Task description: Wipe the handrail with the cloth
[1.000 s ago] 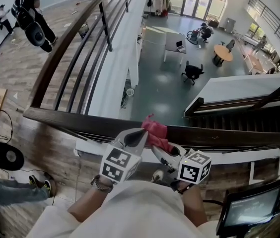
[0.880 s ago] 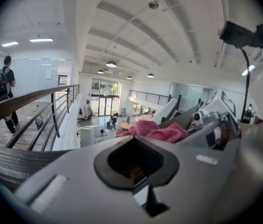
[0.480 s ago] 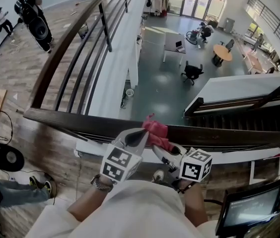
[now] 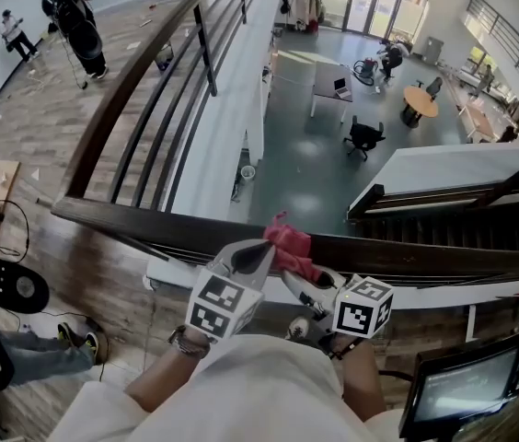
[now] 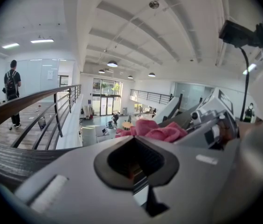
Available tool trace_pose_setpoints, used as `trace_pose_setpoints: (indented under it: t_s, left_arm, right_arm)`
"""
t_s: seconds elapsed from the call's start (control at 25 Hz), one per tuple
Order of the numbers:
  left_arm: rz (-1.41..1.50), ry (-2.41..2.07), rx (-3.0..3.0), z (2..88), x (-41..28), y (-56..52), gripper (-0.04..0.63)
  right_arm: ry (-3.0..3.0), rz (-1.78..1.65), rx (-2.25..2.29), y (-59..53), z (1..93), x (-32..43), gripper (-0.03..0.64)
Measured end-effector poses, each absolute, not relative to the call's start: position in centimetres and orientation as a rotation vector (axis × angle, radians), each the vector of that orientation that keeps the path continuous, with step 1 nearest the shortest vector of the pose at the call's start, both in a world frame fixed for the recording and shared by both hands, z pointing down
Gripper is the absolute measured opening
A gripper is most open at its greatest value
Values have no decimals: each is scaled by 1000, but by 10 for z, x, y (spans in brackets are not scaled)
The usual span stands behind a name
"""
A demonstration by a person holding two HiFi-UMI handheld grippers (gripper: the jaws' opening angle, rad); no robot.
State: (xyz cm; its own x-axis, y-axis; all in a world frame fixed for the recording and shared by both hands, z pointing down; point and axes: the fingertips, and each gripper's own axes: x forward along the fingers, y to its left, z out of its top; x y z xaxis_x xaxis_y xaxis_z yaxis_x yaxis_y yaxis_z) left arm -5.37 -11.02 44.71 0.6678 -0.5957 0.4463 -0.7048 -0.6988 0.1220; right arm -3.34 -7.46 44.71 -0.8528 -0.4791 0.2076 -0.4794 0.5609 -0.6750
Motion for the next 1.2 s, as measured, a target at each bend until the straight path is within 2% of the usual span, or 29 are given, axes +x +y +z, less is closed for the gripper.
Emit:
trace_pose_setpoints:
  t_s: [1.2]
  left_arm:
    - [510, -1173, 2546, 447, -94, -116, 5]
  right_arm:
    - [-2773, 1171, 722, -79, 447, -69, 61]
